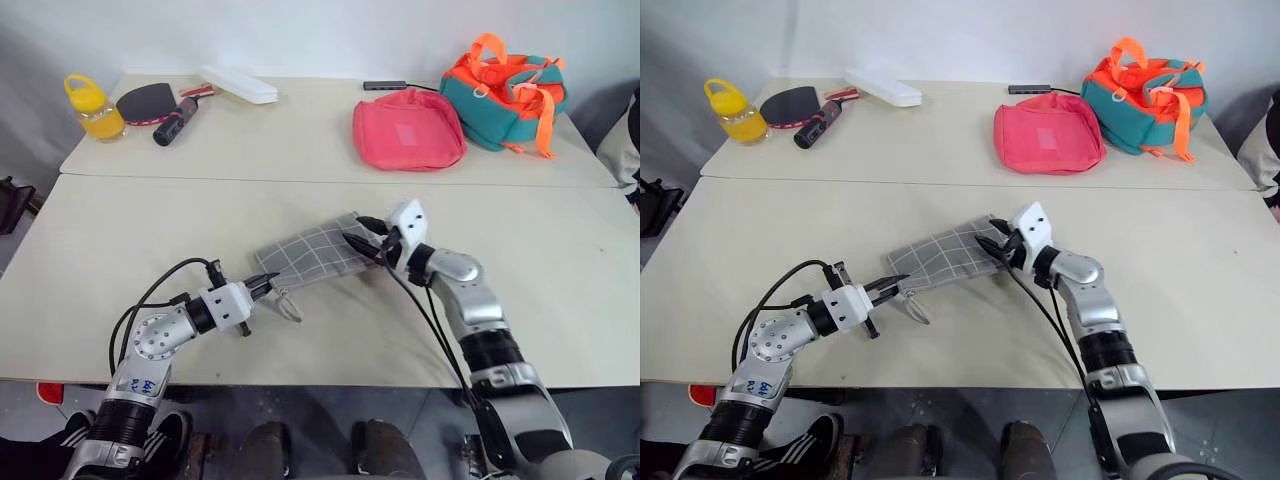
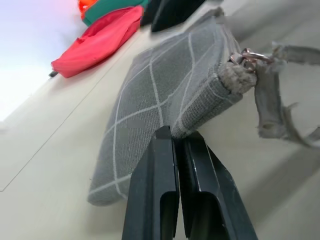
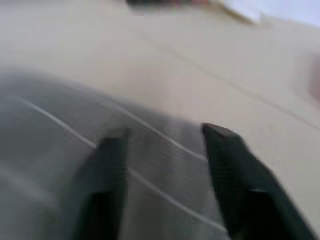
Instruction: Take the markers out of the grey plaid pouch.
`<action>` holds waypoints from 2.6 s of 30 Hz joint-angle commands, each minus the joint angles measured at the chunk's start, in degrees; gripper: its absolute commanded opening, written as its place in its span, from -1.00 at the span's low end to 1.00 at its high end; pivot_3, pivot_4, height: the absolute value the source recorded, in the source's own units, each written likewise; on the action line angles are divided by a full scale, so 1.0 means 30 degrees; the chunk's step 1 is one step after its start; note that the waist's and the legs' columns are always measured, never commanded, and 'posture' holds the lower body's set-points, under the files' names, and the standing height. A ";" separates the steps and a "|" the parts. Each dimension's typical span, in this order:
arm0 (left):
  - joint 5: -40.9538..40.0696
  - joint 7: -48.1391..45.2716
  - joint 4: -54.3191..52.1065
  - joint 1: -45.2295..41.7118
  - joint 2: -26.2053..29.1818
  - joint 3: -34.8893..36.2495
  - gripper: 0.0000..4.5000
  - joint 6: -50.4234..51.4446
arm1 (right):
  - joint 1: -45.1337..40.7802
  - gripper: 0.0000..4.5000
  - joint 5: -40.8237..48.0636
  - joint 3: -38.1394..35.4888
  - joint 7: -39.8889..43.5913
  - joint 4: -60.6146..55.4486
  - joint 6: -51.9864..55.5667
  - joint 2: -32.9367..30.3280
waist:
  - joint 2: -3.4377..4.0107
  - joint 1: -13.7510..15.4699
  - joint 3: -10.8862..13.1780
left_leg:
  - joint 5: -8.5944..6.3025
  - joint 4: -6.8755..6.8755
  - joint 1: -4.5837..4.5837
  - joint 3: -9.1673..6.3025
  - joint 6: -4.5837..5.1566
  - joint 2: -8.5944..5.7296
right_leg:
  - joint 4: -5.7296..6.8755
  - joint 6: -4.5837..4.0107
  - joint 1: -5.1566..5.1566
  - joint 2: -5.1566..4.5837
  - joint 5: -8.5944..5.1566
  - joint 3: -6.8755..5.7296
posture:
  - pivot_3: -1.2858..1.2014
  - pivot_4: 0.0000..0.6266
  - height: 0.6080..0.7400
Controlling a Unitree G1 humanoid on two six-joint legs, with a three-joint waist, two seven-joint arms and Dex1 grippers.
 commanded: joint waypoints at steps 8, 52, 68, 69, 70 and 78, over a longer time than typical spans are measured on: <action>0.0827 0.1623 -0.2345 0.0771 -0.1539 -0.0787 -1.00 0.1886 | 0.5728 0.48 0.4837 0.2339 0.1788 -1.0966 0.8259 -0.3931 | -0.0004 0.0376 -0.0003 | -0.0018 -0.0007 0.0007 0.0005 0.0017 0.0007 | -0.0078 0.0002 0.0012 -0.0007 0.0002 -0.0003 | 0.03 -0.52 1.00; -0.2419 0.0592 -0.3411 0.1420 -0.0407 0.0992 -1.00 0.3101 | 0.0296 -0.28 0.0072 -0.0888 0.2758 0.2417 0.0131 -0.5779 | -0.0003 0.0426 -0.0001 | 0.0008 0.0032 -0.0010 0.0056 0.0016 -0.0003 | -0.0041 -0.0032 0.0009 -0.0015 0.0026 -0.0291 | 0.03 -0.52 1.00; -0.4422 0.0625 -0.3648 0.0538 -0.1330 0.1682 -1.00 0.5353 | -0.0140 -0.21 0.2462 -0.1003 -0.0099 -0.5340 0.1187 -0.1825 | 0.0004 0.0461 0.0003 | 0.0020 0.0014 -0.0016 0.0044 -0.0011 0.0028 | -0.0022 -0.0050 -0.0011 0.0002 0.0038 -0.0319 | 0.03 -0.52 1.00; -0.4404 0.0620 -0.3692 0.0445 -0.1343 0.1701 -1.00 0.5458 | 0.0483 -0.36 0.2473 -0.0387 0.0116 -0.6208 0.1374 -0.1666 | 0.0005 0.0503 0.0003 | 0.0018 0.0014 -0.0028 0.0012 -0.0007 0.0018 | -0.0027 -0.0045 -0.0006 -0.0003 0.0041 -0.0342 | 0.03 -0.52 1.00; -0.4405 0.0616 -0.3717 0.0380 -0.1364 0.1717 -1.00 0.5534 | 0.1040 -0.52 0.2267 0.0209 0.0357 -0.6820 0.1375 -0.1652 | 0.0004 0.0555 0.0003 | 0.0015 0.0014 -0.0035 0.0002 -0.0002 0.0007 | -0.0030 -0.0041 -0.0004 -0.0010 0.0043 -0.0350 | 0.03 -0.52 1.00; -0.4534 0.0021 -0.3630 0.0412 -0.1055 0.1892 -1.00 0.5440 | 0.2005 -0.99 -0.1438 0.1798 -0.1582 -0.5734 -0.0692 -0.1361 | 0.0004 0.0408 0.0003 | 0.0022 0.0036 -0.0029 0.0035 0.0033 -0.0021 | -0.0046 -0.0010 0.0006 -0.0017 0.0068 -0.0335 | 0.03 -0.52 1.00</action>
